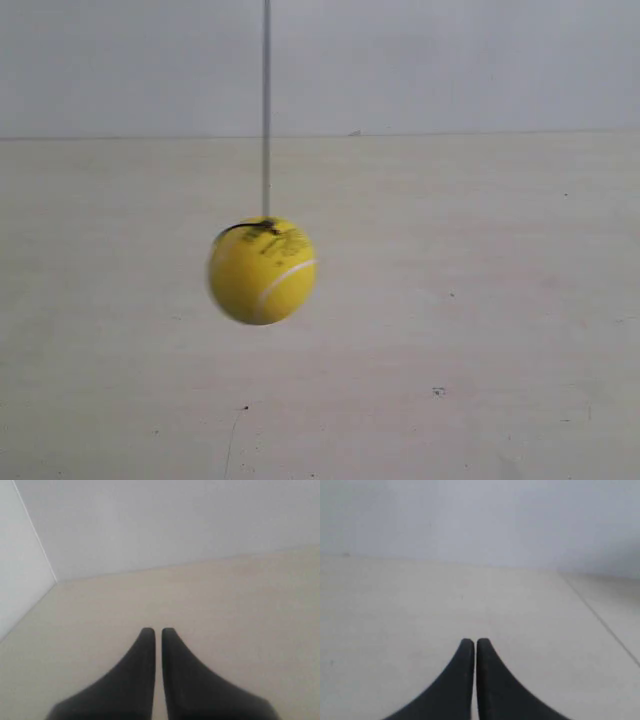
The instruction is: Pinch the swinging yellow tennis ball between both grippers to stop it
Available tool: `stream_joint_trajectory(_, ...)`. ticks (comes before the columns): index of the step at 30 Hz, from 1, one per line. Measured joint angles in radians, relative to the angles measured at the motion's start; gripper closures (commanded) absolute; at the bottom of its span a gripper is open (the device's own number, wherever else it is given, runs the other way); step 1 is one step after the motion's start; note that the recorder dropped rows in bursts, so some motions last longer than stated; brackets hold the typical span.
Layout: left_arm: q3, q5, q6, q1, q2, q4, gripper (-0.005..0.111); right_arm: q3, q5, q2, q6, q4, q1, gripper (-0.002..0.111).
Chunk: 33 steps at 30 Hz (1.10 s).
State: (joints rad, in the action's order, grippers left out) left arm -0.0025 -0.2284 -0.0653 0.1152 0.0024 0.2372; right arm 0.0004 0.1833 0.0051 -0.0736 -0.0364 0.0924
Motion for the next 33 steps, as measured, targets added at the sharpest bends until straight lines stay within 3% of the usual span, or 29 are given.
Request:
stream_joint_trajectory(4,0.0,0.139,-0.012,0.0,0.0,-0.044,0.102,0.0,-0.194,0.0,0.031,0.0,0.0,0.108)
stream_joint_trajectory(7,0.0,0.344,-0.099,0.0,0.0,-0.051,0.102,0.0,-0.33,0.0,0.074,0.0,0.0,0.108)
stream_joint_trajectory(10,0.0,0.495,-0.329,0.0,0.0,-0.054,0.102,0.0,-0.453,0.0,0.198,0.0,0.0,0.108)
stream_joint_trajectory(13,0.0,0.596,-0.719,0.0,0.0,-0.042,0.102,0.0,-0.531,0.0,0.417,-0.001,0.0,0.108)
stream_joint_trajectory(15,0.0,0.682,-0.902,0.0,0.0,0.058,0.102,0.0,-0.56,0.0,0.522,-0.044,0.0,0.108)
stream_joint_trajectory(17,0.0,0.768,-0.954,0.0,0.0,0.129,0.102,-0.007,-0.558,0.0,0.633,-0.116,0.0,0.108)
stream_joint_trajectory(20,-0.019,0.799,-0.974,0.0,0.03,0.169,0.102,-0.058,-0.556,0.0,0.777,-0.221,0.0,0.108)
stream_joint_trajectory(25,-0.163,0.805,-0.985,0.0,0.155,0.294,0.102,-0.179,-0.563,0.115,0.894,-0.348,0.0,0.108)
stream_joint_trajectory(33,-0.354,0.739,-1.167,0.0,0.364,0.612,0.102,-0.344,-0.575,0.316,0.991,-0.537,0.0,0.108)
